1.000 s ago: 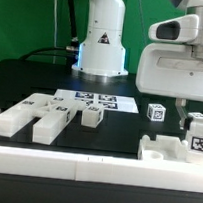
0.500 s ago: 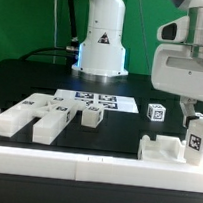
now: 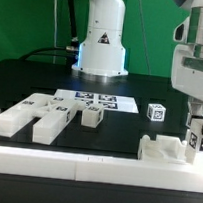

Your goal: Assemble chair

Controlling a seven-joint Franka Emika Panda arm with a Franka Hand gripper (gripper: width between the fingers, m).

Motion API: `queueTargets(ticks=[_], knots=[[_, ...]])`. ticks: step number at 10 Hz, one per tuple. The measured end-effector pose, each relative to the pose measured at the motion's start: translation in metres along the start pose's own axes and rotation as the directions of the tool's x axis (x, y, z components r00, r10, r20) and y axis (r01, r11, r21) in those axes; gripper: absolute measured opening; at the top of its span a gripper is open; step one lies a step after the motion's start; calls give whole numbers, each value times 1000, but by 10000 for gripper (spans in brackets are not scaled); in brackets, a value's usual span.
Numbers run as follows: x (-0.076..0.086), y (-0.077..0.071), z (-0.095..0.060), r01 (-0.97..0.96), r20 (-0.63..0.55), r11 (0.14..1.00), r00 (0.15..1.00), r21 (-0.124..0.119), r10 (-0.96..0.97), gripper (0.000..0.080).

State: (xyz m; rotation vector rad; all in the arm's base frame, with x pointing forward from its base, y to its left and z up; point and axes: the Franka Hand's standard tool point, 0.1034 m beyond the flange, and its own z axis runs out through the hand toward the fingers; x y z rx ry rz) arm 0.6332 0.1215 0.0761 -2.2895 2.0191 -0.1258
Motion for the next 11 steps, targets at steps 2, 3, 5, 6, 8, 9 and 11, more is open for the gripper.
queueTargets(ticks=[2, 3, 5, 6, 8, 9, 11], knots=[[0, 0, 0, 4, 0, 1000, 1000, 0, -4, 375], [1, 0, 0, 94, 0, 996, 996, 0, -94, 375], [0, -1, -1, 241, -2, 971, 971, 1, -241, 563], [-1, -2, -2, 344, -3, 939, 939, 4, -344, 634], [0, -5, -3, 500, -8, 866, 866, 9, -500, 646], [1, -5, -3, 590, -9, 808, 808, 9, -590, 649], [-1, -5, -4, 706, -12, 708, 708, 9, -706, 648]])
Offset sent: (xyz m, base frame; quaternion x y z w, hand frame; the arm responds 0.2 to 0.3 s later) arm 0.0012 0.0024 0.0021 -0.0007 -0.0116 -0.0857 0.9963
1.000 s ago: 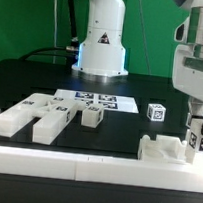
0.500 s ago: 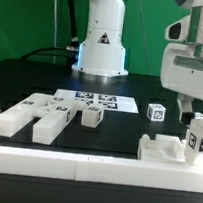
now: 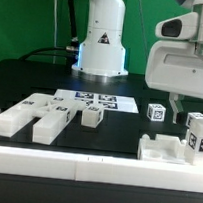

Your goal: Assemble chair

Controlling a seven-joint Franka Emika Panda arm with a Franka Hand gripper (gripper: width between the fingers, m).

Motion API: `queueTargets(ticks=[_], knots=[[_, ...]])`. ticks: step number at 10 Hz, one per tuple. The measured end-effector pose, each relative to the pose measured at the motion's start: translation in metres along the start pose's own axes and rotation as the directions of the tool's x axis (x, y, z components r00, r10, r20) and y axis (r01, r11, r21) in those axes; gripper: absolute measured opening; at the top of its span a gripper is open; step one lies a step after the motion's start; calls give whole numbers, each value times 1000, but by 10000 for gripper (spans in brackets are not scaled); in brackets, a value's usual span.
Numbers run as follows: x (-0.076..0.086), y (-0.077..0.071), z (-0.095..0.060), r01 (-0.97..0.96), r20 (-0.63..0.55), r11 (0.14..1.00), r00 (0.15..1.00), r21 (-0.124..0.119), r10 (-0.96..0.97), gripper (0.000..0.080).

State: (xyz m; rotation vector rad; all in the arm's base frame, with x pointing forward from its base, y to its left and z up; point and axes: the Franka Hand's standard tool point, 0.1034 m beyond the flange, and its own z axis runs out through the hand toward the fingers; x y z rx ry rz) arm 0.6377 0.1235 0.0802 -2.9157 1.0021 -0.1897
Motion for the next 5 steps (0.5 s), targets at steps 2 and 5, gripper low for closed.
queueTargets(ticks=[2, 5], knots=[[0, -1, 0, 164, -1, 986, 986, 1, -164, 648], [0, -1, 0, 345, -2, 939, 939, 0, -345, 648]])
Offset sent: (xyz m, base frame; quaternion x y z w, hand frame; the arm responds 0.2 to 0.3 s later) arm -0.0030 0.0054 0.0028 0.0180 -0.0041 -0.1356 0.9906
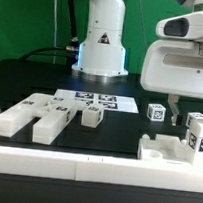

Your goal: Assemble chair

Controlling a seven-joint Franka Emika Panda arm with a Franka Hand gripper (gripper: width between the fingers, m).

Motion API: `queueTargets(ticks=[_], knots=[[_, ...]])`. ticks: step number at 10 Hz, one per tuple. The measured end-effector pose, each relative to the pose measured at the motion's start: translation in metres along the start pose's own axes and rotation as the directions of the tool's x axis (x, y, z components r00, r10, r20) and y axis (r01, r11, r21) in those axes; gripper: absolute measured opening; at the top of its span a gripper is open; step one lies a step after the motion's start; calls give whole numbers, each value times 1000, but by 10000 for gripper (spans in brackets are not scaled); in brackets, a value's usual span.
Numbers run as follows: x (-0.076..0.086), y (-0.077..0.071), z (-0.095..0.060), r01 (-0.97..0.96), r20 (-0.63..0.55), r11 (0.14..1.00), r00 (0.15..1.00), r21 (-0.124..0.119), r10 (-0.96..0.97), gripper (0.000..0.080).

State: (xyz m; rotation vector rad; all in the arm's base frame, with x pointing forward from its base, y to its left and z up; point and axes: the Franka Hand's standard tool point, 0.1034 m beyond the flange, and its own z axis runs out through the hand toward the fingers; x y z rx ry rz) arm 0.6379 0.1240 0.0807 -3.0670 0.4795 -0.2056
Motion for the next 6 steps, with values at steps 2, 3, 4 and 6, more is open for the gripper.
queueTargets(ticks=[2, 3, 4, 6], knots=[[1, 1, 0, 107, -2, 994, 994, -7, -107, 648], [2, 4, 0, 166, -1, 986, 986, -9, -166, 648], [2, 4, 0, 148, -1, 989, 989, -9, -148, 537], [2, 5, 0, 129, -1, 992, 992, -9, -129, 363]])
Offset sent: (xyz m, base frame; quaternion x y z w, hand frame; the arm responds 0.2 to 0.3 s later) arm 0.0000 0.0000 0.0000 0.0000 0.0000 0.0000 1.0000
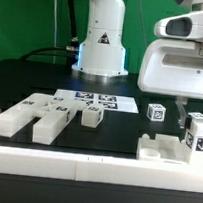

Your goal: Assemble chair

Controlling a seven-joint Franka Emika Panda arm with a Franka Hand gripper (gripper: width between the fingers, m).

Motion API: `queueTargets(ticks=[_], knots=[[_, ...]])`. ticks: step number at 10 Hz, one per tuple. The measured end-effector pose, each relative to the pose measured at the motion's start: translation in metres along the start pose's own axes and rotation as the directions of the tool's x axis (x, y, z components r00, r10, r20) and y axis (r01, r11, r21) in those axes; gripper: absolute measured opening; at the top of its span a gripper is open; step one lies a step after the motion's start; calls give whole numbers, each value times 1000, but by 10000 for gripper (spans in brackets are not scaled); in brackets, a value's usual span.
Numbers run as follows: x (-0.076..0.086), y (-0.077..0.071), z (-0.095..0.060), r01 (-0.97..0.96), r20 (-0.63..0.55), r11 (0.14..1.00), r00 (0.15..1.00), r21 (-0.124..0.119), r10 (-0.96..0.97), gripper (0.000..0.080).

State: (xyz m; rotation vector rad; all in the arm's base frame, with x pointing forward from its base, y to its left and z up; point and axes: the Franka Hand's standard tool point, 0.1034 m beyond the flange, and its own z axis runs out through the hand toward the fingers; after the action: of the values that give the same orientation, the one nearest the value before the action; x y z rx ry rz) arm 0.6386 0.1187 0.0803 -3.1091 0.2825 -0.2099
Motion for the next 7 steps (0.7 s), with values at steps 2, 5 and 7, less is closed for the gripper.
queueTargets(ticks=[2, 5, 7], knots=[[0, 1, 0, -59, 0, 998, 998, 0, 59, 285], [4, 13, 0, -261, -8, 965, 965, -14, 260, 286], [7, 23, 0, -354, -16, 935, 935, -24, 354, 286]])
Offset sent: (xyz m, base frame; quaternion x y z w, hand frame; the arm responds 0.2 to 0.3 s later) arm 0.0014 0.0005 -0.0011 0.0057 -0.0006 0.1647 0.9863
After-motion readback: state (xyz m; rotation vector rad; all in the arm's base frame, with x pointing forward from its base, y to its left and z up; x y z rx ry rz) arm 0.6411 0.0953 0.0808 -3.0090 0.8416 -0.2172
